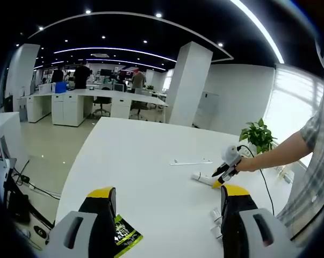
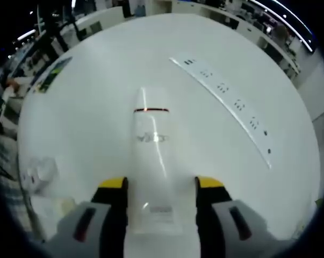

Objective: Arrange the skincare products in the storage area until every visible bottle or jar stands upright without overlapping.

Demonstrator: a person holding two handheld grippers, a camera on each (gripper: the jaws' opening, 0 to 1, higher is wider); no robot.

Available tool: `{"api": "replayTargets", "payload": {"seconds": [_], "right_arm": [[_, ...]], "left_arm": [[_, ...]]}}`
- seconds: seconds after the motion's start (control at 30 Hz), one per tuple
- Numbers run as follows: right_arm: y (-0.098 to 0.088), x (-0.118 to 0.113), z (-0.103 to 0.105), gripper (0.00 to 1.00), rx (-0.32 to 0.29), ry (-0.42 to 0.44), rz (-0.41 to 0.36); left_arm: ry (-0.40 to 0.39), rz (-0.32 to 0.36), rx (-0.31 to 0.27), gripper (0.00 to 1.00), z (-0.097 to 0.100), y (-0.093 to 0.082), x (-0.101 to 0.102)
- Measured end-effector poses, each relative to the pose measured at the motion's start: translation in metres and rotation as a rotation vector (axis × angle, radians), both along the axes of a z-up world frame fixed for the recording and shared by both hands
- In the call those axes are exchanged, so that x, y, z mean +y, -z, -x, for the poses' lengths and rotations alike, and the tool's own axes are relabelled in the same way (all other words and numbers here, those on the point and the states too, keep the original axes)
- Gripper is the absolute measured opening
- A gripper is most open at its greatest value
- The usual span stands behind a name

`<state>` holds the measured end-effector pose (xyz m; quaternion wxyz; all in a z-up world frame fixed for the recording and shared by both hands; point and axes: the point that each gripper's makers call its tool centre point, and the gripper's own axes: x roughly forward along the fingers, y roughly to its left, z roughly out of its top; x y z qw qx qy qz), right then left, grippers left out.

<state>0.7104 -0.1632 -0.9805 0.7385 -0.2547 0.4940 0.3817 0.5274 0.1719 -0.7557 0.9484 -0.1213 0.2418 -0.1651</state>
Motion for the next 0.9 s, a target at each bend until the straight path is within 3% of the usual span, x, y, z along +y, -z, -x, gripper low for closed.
{"api": "replayTargets", "payload": {"seconds": [0.17,0.5,0.9], "right_arm": [[-0.001,0.003,0.004,0.33,-0.017,-0.006,-0.029],[-0.002,0.005,0.005,0.31,-0.011,-0.008,-0.018],[-0.002,0.007,0.008,0.24,0.013,-0.106,0.043]], "left_arm": [[0.004,-0.005,0.012,0.82,-0.001,0.005,-0.002],[0.034,-0.013,0.025,0.81,0.000,0.008,-0.008],[0.034,-0.049,0.063,0.81,0.003,0.018,-0.004]]}}
